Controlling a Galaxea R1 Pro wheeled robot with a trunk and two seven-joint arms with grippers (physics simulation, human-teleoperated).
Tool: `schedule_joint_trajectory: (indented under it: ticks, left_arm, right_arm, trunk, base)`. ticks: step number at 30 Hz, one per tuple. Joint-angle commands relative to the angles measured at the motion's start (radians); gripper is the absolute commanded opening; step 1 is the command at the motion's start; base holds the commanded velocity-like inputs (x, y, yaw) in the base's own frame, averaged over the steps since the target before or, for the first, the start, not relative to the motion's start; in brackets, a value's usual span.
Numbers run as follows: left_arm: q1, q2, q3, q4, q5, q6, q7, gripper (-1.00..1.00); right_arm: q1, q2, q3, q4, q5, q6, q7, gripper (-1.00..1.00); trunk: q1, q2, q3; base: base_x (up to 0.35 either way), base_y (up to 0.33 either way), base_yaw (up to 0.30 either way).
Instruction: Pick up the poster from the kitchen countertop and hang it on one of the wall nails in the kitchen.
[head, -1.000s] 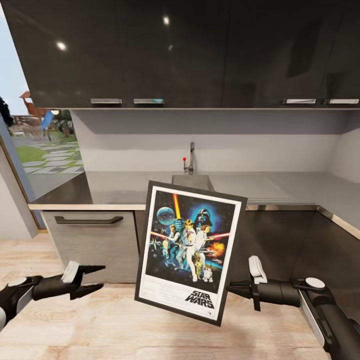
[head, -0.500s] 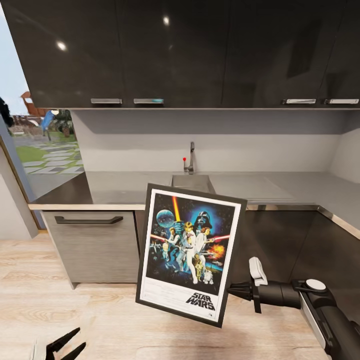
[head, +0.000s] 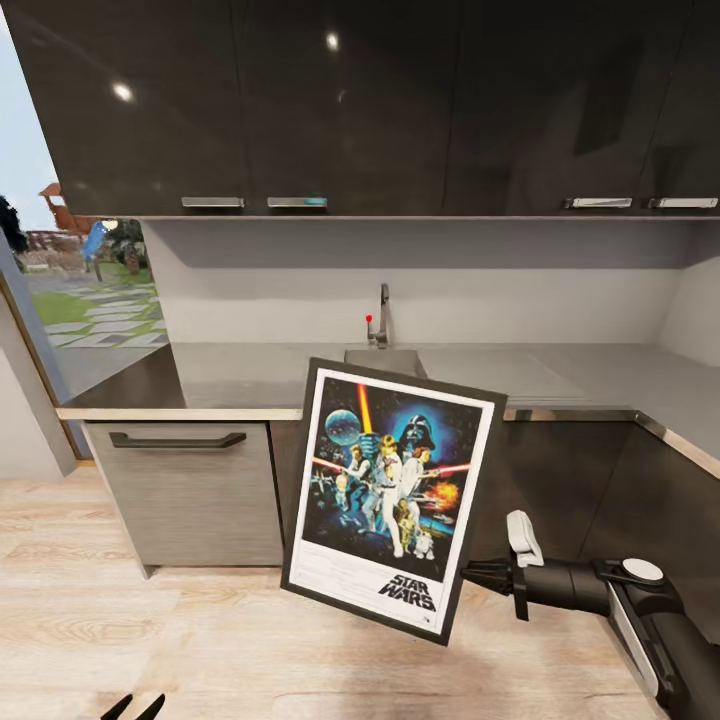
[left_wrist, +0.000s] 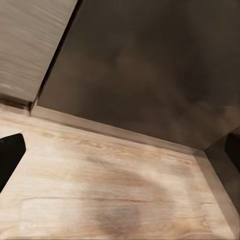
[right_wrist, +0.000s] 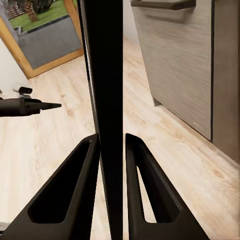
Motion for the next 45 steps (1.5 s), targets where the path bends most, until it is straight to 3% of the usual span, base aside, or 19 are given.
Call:
schedule_joint_trajectory:
  ticks: [1,18,25,37,41,45]
  left_arm:
    - [0.000,0.000,-0.008,0.000,0.008,-0.005,0.000,1.00]
    - [0.001,-0.001,-0.008,0.000,0.009,-0.004,0.010,1.00]
    - [0.001,-0.011,-0.011,-0.001,0.008,-0.004,0.051,1.00]
    - [0.001,-0.027,-0.010,0.000,0.009,-0.003,0.067,1.00]
    - [0.001,-0.029,-0.011,0.000,0.008,-0.002,0.134,1.00]
    - [0.001,-0.041,-0.011,-0.002,0.007,-0.001,0.244,1.00]
  right_arm:
    - [-0.001,0.000,-0.003,0.000,0.000,0.014,0.006,-1.00]
    - [-0.001,0.003,-0.008,0.001,0.003,0.011,0.003,-1.00]
    - [-0.001,0.003,-0.008,0.001,0.003,0.011,0.001,-1.00]
    - [-0.001,0.004,-0.008,0.001,0.003,0.011,0.001,-1.00]
    - [-0.001,0.004,-0.008,0.001,0.003,0.011,0.001,-1.00]
    - [-0.001,0.004,-0.008,0.002,0.003,0.011,-0.001,-1.00]
  trunk:
    - [0.000,-0.001,-0.001]
    - [0.000,-0.001,-0.001]
    - [0.000,-0.001,-0.001]
    - [-0.046,0.083,0.037]
    - [-0.061,0.111,0.049]
    - [-0.077,0.139,0.062]
  base:
    - [0.000,0.000,0.101]
    - [0.000,0.000,0.185]
    - [0.000,0.000,0.286]
    - [0.000,0.000,0.241]
    - [0.000,0.000,0.046]
    - [0.000,0.000,0.013]
